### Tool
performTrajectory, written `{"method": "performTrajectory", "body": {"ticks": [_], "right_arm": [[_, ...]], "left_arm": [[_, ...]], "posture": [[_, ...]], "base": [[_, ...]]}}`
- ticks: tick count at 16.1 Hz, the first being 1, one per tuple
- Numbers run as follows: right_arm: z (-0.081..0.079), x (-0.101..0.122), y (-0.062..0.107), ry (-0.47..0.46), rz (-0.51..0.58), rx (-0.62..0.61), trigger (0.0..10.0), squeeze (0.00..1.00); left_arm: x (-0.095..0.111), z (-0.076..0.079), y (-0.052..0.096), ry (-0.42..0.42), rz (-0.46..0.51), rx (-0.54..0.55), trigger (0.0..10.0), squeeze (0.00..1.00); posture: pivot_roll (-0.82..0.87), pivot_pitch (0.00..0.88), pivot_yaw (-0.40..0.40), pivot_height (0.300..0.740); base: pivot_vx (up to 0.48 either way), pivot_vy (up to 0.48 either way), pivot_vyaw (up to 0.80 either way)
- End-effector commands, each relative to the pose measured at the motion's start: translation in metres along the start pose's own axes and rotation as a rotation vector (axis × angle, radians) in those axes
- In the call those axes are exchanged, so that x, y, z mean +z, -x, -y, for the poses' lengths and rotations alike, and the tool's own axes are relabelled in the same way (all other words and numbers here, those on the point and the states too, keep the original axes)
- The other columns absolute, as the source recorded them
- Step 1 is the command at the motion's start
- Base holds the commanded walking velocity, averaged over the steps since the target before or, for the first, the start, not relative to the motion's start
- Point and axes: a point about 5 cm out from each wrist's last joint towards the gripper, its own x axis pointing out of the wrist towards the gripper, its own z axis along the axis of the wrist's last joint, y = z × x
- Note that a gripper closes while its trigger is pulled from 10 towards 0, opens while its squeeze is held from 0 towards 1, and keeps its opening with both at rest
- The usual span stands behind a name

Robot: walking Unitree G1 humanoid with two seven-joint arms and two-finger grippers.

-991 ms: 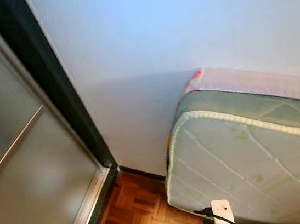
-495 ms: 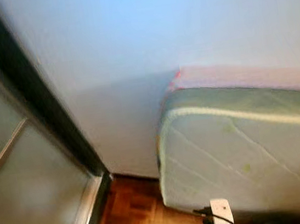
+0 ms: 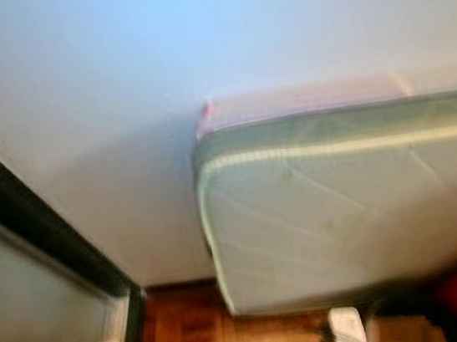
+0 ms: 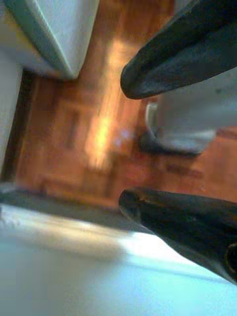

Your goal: Clean up the room

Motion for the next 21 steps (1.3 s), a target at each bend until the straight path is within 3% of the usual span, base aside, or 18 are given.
{"method": "performTrajectory", "body": {"ticks": [1, 6, 10, 12, 13, 14, 15, 17, 18, 21], "right_arm": [[-0.0003, 0.0308, -0.0080, -0.036, -0.018, 0.029, 10.0, 0.00], [-0.0005, 0.0333, -0.0084, -0.041, -0.009, 0.023, 10.0, 0.00], [-0.0040, 0.0381, -0.0089, 0.118, -0.011, 0.092, 10.0, 0.00], [-0.0040, 0.0391, -0.0089, 0.113, 0.000, 0.093, 10.0, 0.00], [-0.0034, 0.0387, -0.0088, 0.046, 0.015, 0.068, 10.0, 0.00], [-0.0006, 0.0370, -0.0086, -0.046, 0.027, -0.002, 10.0, 0.00], [0.0010, 0.0371, -0.0086, -0.018, 0.019, -0.014, 10.0, 0.00], [0.0003, 0.0386, -0.0089, 0.047, 0.008, 0.011, 10.0, 0.00], [0.0000, 0.0384, -0.0089, 0.039, 0.008, 0.010, 10.0, 0.00], [0.0013, 0.0355, -0.0086, -0.062, 0.010, -0.045, 10.0, 0.00]], "left_arm": [[0.0254, 0.0190, -0.0098, -0.158, -0.032, -0.130, 10.0, 0.00], [0.0285, 0.0191, -0.0106, -0.197, -0.031, -0.138, 10.0, 0.00], [0.0282, 0.0184, -0.0107, -0.195, -0.047, -0.155, 10.0, 0.00], [0.0305, 0.0210, -0.0109, -0.300, -0.056, -0.215, 10.0, 0.00], [0.0312, 0.0220, -0.0110, -0.332, -0.059, -0.235, 10.0, 0.00], [0.0309, 0.0220, -0.0110, -0.300, -0.058, -0.227, 10.0, 0.00], [0.0294, 0.0211, -0.0109, -0.239, -0.057, -0.194, 10.0, 0.00], [0.0295, 0.0190, -0.0111, -0.217, -0.052, -0.158, 10.0, 0.00], [0.0280, 0.0178, -0.0109, -0.149, -0.049, -0.129, 10.0, 0.00], [0.0266, 0.0161, -0.0105, -0.054, -0.035, -0.078, 10.0, 0.00]], "posture": [[-0.05, 0.000, -0.053, 0.740], [-0.05, 0.000, -0.047, 0.740], [-0.05, 0.000, -0.041, 0.740], [-0.05, 0.000, -0.044, 0.740], [-0.05, 0.000, -0.043, 0.740], [-0.06, 0.000, -0.039, 0.740], [-0.06, 0.000, -0.043, 0.740], [-0.05, 0.000, -0.049, 0.740], [-0.06, 0.000, -0.047, 0.740], [-0.06, 0.000, -0.045, 0.740]], "base": [[0.000, 0.000, -0.76], [0.000, 0.000, -0.76], [0.000, 0.000, -0.76], [0.000, 0.000, -0.76], [0.000, 0.000, -0.76], [0.000, 0.000, -0.76], [0.000, 0.000, -0.76], [0.000, 0.000, -0.76], [0.000, 0.000, -0.76], [0.000, 0.000, -0.50]]}}
